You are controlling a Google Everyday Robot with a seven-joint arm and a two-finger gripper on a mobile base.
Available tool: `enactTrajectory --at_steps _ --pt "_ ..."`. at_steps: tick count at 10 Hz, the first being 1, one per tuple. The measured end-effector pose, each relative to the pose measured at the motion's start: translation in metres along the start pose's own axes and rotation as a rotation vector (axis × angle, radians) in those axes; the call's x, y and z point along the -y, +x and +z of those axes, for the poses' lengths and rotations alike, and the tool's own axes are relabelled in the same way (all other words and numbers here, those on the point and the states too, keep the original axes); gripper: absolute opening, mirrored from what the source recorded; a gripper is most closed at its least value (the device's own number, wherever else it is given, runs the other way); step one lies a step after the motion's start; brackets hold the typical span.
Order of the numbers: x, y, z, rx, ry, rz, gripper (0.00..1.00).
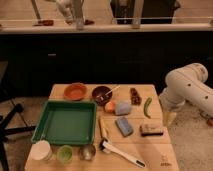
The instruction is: Place brush in red bowl
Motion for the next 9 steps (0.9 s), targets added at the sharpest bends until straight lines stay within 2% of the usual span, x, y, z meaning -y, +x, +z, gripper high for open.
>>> enactTrajectory --at_steps 3,4,5,6,7,9 --pt "0.001 0.002 -0.001 -0.012 0.002 0.018 0.8" --pt "-0.002 0.001 -0.006 -0.016 0.017 0.058 0.8" --pt "-0.009 0.001 -0.013 -0.018 0.039 0.137 0.8" --pt "-0.019 -0.002 -0.016 0.002 0.049 0.209 0.8" --pt "-0.028 -0.009 -0.017 0.04 0.051 0.238 0.8" --pt "-0.038 -0.025 -0.013 0.119 0.035 0.235 0.8"
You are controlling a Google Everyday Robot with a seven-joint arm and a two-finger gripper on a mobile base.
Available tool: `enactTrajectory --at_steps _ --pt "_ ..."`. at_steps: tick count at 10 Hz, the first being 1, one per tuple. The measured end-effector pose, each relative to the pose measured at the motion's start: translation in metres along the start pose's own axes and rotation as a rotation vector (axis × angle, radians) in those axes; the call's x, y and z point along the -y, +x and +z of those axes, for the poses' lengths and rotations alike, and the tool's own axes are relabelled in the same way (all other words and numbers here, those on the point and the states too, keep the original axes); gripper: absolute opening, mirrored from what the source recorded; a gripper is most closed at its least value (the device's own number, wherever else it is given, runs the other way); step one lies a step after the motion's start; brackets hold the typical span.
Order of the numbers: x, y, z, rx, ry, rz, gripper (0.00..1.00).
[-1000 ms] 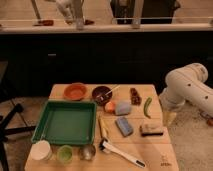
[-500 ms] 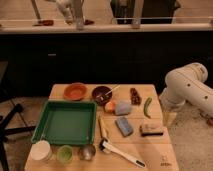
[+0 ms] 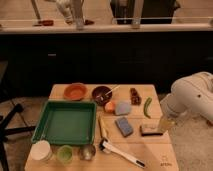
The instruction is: Place brush in red bowl
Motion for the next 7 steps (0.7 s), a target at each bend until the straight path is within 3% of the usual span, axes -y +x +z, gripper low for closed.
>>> enactTrajectory --at_steps 3,7 --pt "-0.025 -0.039 0.013 0.08 -0.057 -0.091 0.8" --pt "-0.028 -0.044 0.015 0.087 -0.065 -0.11 0.8"
